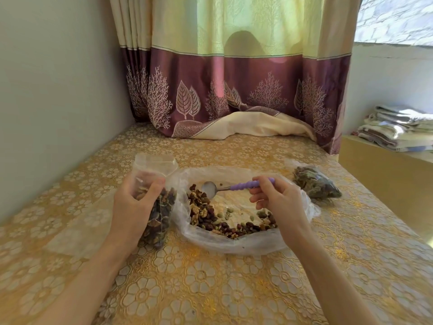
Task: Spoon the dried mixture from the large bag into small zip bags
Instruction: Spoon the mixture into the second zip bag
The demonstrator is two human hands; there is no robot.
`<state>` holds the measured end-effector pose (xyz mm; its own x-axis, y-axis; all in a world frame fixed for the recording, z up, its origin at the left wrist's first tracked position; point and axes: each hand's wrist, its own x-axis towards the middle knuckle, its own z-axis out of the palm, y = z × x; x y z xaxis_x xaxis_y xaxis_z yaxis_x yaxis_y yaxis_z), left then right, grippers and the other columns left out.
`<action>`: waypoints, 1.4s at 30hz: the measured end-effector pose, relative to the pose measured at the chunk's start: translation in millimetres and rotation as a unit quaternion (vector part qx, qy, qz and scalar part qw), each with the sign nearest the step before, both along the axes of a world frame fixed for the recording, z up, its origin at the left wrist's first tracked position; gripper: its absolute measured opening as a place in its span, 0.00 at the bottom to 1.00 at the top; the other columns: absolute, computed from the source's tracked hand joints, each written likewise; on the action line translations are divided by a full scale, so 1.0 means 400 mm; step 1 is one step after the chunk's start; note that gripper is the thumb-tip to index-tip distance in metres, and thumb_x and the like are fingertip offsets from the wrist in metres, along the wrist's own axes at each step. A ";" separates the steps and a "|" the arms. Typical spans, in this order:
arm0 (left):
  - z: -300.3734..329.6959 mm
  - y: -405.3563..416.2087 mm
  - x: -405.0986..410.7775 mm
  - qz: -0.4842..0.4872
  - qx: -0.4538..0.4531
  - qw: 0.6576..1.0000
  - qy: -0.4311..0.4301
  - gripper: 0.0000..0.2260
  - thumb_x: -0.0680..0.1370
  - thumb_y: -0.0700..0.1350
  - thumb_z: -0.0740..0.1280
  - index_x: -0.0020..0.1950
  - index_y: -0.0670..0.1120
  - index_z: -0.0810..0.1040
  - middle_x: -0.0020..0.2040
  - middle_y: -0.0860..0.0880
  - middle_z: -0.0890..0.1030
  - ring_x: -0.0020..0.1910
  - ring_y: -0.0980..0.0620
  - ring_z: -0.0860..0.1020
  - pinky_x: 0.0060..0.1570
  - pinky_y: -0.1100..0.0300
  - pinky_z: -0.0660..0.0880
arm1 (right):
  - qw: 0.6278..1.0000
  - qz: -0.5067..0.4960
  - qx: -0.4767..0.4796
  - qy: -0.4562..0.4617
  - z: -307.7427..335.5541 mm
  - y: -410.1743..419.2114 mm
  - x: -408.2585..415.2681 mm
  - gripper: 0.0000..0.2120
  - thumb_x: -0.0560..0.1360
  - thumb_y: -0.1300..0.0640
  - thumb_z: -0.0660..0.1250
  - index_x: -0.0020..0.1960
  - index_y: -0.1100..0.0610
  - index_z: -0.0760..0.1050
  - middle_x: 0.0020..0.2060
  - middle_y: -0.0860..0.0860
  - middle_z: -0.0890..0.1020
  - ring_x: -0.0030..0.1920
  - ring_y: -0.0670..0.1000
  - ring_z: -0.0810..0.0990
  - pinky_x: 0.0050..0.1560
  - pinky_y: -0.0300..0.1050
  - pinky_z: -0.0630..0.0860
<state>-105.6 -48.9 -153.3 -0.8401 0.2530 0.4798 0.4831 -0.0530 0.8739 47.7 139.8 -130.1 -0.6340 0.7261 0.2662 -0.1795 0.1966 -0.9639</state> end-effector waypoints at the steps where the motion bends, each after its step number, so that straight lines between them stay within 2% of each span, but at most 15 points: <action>1: 0.000 -0.001 -0.001 0.000 -0.001 1.000 0.000 0.05 0.73 0.54 0.69 0.44 0.55 0.79 0.42 0.60 0.81 0.40 0.63 0.78 0.42 0.60 0.71 | 1.000 -0.003 0.000 0.000 0.000 0.003 0.002 0.12 0.80 0.60 0.61 0.43 0.61 0.79 0.32 0.51 0.81 0.31 0.48 0.77 0.30 0.38 0.74; 4: -0.001 -0.002 -0.003 -0.004 -0.009 1.000 -0.007 0.06 0.71 0.56 0.69 0.43 0.56 0.79 0.43 0.58 0.81 0.42 0.60 0.78 0.45 0.57 0.74 | 1.000 0.006 -0.002 -0.001 0.005 0.010 0.010 0.11 0.80 0.60 0.59 0.46 0.64 0.77 0.29 0.48 0.81 0.30 0.46 0.75 0.28 0.36 0.71; 8: 0.004 0.001 0.001 -0.001 -0.021 1.000 -0.009 0.06 0.69 0.59 0.67 0.42 0.60 0.78 0.44 0.57 0.81 0.43 0.57 0.78 0.47 0.53 0.75 | 0.999 0.025 -0.014 -0.018 0.008 0.013 0.014 0.12 0.81 0.59 0.58 0.46 0.65 0.77 0.28 0.48 0.81 0.28 0.45 0.74 0.27 0.35 0.70; 11: 0.006 0.000 0.004 -0.004 -0.029 1.000 -0.004 0.05 0.69 0.58 0.68 0.42 0.61 0.77 0.44 0.59 0.81 0.42 0.59 0.78 0.47 0.51 0.76 | 0.999 0.028 -0.025 -0.022 0.007 0.012 0.012 0.13 0.81 0.58 0.59 0.42 0.63 0.78 0.27 0.49 0.80 0.27 0.45 0.74 0.26 0.35 0.70; 14: 0.008 0.000 0.007 -0.007 -0.036 0.999 -0.011 0.05 0.69 0.58 0.68 0.42 0.60 0.77 0.46 0.55 0.81 0.46 0.53 0.79 0.50 0.45 0.77 | 0.998 0.039 -0.046 -0.023 0.008 0.006 0.012 0.16 0.81 0.58 0.59 0.38 0.61 0.79 0.26 0.49 0.81 0.27 0.45 0.75 0.25 0.34 0.70; 18: 0.009 -0.001 0.009 -0.014 -0.041 0.999 -0.015 0.10 0.67 0.61 0.68 0.44 0.58 0.77 0.47 0.54 0.81 0.48 0.55 0.79 0.52 0.46 0.77 | 0.997 0.045 -0.057 -0.039 0.012 0.004 0.014 0.26 0.81 0.58 0.58 0.27 0.55 0.82 0.25 0.50 0.81 0.25 0.45 0.74 0.25 0.34 0.71; 21: 0.009 -0.001 0.009 -0.015 -0.043 0.999 -0.017 0.12 0.67 0.62 0.67 0.44 0.58 0.78 0.47 0.55 0.81 0.48 0.55 0.79 0.52 0.46 0.77 | 0.995 0.062 -0.064 -0.049 0.012 -0.001 0.012 0.27 0.81 0.58 0.58 0.27 0.54 0.82 0.25 0.50 0.81 0.26 0.45 0.75 0.26 0.34 0.71; 24: 0.009 0.001 0.010 -0.016 -0.045 0.999 -0.014 0.08 0.68 0.60 0.68 0.43 0.58 0.78 0.46 0.56 0.81 0.47 0.55 0.79 0.52 0.45 0.77 | 0.992 0.077 -0.084 -0.052 0.013 -0.006 0.010 0.27 0.82 0.58 0.58 0.26 0.55 0.82 0.26 0.51 0.82 0.27 0.45 0.76 0.27 0.35 0.73; 26: 0.009 0.001 0.009 -0.019 -0.047 0.999 -0.011 0.09 0.69 0.59 0.69 0.44 0.57 0.78 0.45 0.56 0.81 0.45 0.55 0.79 0.51 0.48 0.77 | 0.991 0.063 -0.106 -0.046 0.016 -0.002 0.012 0.27 0.81 0.59 0.58 0.26 0.58 0.81 0.26 0.52 0.82 0.26 0.46 0.76 0.27 0.35 0.72; 28: 0.008 0.001 0.009 -0.029 -0.052 0.998 0.000 0.13 0.69 0.60 0.71 0.46 0.54 0.78 0.44 0.53 0.82 0.42 0.59 0.79 0.47 0.60 0.77 | 0.990 0.041 -0.126 -0.042 0.019 0.007 0.015 0.22 0.81 0.61 0.58 0.31 0.61 0.80 0.25 0.53 0.82 0.25 0.46 0.75 0.26 0.35 0.71; 30: 0.009 0.001 0.010 -0.036 -0.084 0.995 0.027 0.15 0.68 0.59 0.68 0.47 0.51 0.77 0.43 0.50 0.81 0.38 0.61 0.78 0.39 0.71 0.74 | 0.989 0.023 -0.138 -0.041 0.019 0.017 0.017 0.19 0.81 0.61 0.58 0.35 0.64 0.78 0.25 0.53 0.81 0.25 0.46 0.75 0.25 0.36 0.71; 33: 0.006 0.007 0.013 -0.036 -0.164 0.984 0.063 0.14 0.69 0.53 0.71 0.52 0.50 0.75 0.42 0.53 0.80 0.39 0.58 0.78 0.41 0.68 0.74 | 0.988 0.001 -0.152 -0.035 0.018 0.031 0.019 0.18 0.81 0.59 0.59 0.37 0.64 0.78 0.26 0.53 0.80 0.26 0.47 0.76 0.25 0.36 0.71; 35: 0.003 0.011 0.012 -0.029 -0.188 0.978 0.080 0.15 0.70 0.49 0.73 0.54 0.50 0.74 0.43 0.55 0.80 0.40 0.61 0.78 0.43 0.66 0.75 | 0.987 -0.009 -0.161 -0.026 0.017 0.039 0.020 0.17 0.81 0.58 0.59 0.38 0.64 0.79 0.26 0.53 0.80 0.25 0.47 0.76 0.25 0.36 0.71; 40: 0.006 0.007 0.005 -0.045 -0.208 0.975 0.067 0.19 0.68 0.52 0.73 0.56 0.53 0.74 0.43 0.58 0.79 0.41 0.67 0.77 0.39 0.72 0.71 | 0.983 -0.024 -0.179 0.036 0.027 0.043 0.028 0.18 0.81 0.57 0.59 0.38 0.65 0.79 0.26 0.53 0.80 0.25 0.46 0.75 0.25 0.34 0.71; 42: 0.007 0.008 0.006 -0.055 -0.218 0.972 0.067 0.18 0.68 0.51 0.74 0.55 0.53 0.74 0.41 0.65 0.79 0.41 0.70 0.76 0.37 0.74 0.71 | 0.982 -0.027 -0.171 0.076 0.036 0.036 0.033 0.18 0.81 0.56 0.59 0.39 0.64 0.79 0.27 0.53 0.80 0.26 0.46 0.76 0.25 0.34 0.72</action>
<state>-103.1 -45.7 -150.4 -0.7329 0.5428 0.4101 0.6074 0.2507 0.7538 61.0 154.1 -115.8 -0.5641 0.8208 0.0902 -0.3245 -0.1200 -0.9382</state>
